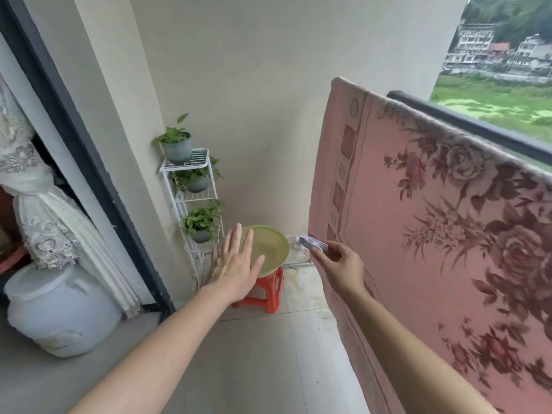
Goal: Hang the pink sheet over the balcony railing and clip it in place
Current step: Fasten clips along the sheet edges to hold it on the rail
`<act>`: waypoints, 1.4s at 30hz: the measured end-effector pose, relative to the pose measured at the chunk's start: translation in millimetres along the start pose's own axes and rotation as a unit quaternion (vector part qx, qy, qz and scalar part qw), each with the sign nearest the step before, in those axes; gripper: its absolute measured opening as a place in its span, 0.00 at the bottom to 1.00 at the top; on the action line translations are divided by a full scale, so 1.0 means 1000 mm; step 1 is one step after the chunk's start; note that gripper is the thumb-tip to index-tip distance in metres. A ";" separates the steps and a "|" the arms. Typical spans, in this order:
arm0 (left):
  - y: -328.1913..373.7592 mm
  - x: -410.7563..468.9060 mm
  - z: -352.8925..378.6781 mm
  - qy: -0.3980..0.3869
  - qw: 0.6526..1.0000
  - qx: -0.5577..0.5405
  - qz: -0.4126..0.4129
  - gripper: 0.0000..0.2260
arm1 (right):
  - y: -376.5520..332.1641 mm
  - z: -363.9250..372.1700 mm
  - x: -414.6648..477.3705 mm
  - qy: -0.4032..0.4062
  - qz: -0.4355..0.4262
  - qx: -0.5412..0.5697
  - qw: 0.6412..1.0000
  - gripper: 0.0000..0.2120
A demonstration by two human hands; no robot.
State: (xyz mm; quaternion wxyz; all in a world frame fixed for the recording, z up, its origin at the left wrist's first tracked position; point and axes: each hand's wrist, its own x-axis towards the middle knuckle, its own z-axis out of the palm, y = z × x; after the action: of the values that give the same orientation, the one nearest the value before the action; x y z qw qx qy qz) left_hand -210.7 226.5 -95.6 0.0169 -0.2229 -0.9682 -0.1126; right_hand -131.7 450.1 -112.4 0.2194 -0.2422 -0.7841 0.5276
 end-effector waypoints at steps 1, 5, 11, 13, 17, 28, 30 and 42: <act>-0.003 0.025 -0.004 -0.001 1.000 -0.001 0.008 0.30 | -0.005 0.001 0.018 0.010 0.005 0.000 1.000 0.15; -0.002 0.111 0.004 -0.019 0.999 -0.004 0.031 0.30 | -0.006 0.008 0.084 0.031 0.015 0.018 0.999 0.11; 0.005 0.227 0.047 -0.065 0.997 -0.018 0.023 0.31 | 0.020 0.035 0.208 0.044 0.023 0.025 0.998 0.07; 0.007 0.266 0.057 -0.079 0.997 -0.011 0.014 0.31 | 0.024 0.047 0.254 0.039 0.024 0.032 0.998 0.07; 0.007 0.346 0.055 -0.095 0.995 -0.005 -0.009 0.31 | 0.021 0.071 0.347 0.009 0.040 0.045 0.998 0.11; -0.023 0.520 0.076 -0.120 0.992 -0.009 -0.036 0.31 | 0.021 0.144 0.527 -0.010 0.063 0.039 0.997 0.16; -0.030 0.555 0.084 -0.127 0.992 -0.012 -0.025 0.31 | 0.018 0.154 0.553 -0.005 0.060 0.031 0.998 0.17; -0.048 0.768 0.120 -0.152 0.983 -0.074 0.071 0.30 | 0.007 0.210 0.717 0.080 0.067 -0.003 0.995 0.15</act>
State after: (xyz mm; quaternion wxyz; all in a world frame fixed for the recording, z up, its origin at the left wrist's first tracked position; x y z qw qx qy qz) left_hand -921.0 540.5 -158.8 -0.1386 -0.3061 -0.9303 -0.1472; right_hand -820.3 739.4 -127.7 0.2454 -0.3362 -0.7473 0.5179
